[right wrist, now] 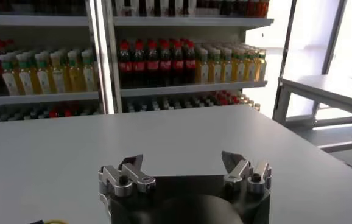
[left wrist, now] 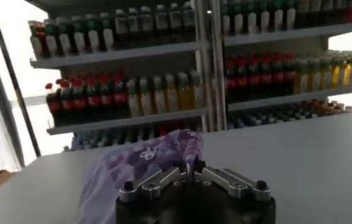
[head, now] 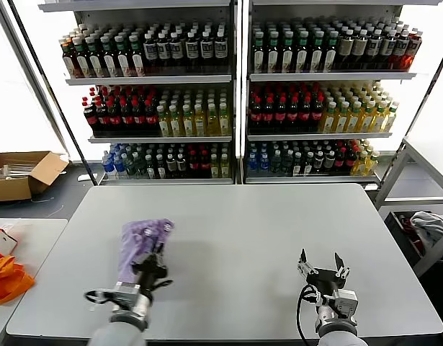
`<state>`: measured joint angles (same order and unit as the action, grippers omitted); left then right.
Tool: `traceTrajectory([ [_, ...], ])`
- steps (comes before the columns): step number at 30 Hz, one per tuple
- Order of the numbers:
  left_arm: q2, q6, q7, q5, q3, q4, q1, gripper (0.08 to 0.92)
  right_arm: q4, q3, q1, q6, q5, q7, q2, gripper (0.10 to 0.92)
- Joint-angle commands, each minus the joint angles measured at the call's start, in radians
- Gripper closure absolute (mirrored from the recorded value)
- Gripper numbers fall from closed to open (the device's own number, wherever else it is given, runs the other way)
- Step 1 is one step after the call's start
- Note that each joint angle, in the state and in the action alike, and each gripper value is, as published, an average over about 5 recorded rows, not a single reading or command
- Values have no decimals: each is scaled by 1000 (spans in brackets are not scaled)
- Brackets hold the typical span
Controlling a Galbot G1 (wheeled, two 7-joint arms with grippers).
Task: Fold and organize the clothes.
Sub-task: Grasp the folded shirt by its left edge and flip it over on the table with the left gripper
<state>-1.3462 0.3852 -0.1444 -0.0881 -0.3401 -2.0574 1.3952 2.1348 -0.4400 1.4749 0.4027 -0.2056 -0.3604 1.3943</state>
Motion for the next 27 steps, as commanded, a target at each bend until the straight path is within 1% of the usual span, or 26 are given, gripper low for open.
traceTrajectory([
  [1,-234,-4,-54,234,337,332,-135,888,30,10,13,-3,43,19,11,203],
  [5,-208,-1,-43,221,315,324,-137,888,29,12,19,-4,44,20,12,203],
  [8,-195,4,-39,152,310,277,-127,888,18,18,18,-7,44,19,15,203],
  [10,-193,-6,-24,57,319,232,-116,888,9,24,15,-9,45,19,19,203],
  [15,-201,-78,6,-178,340,174,-106,888,-7,37,7,-10,47,19,25,203],
  [22,-220,-134,-18,-259,310,174,-150,885,-18,44,0,-9,50,17,26,203],
  [24,-212,-133,-17,-270,300,161,-155,864,-18,45,3,-9,51,17,26,203],
  [27,-189,-118,-18,-282,291,137,-155,793,-22,45,1,-9,51,16,24,203],
])
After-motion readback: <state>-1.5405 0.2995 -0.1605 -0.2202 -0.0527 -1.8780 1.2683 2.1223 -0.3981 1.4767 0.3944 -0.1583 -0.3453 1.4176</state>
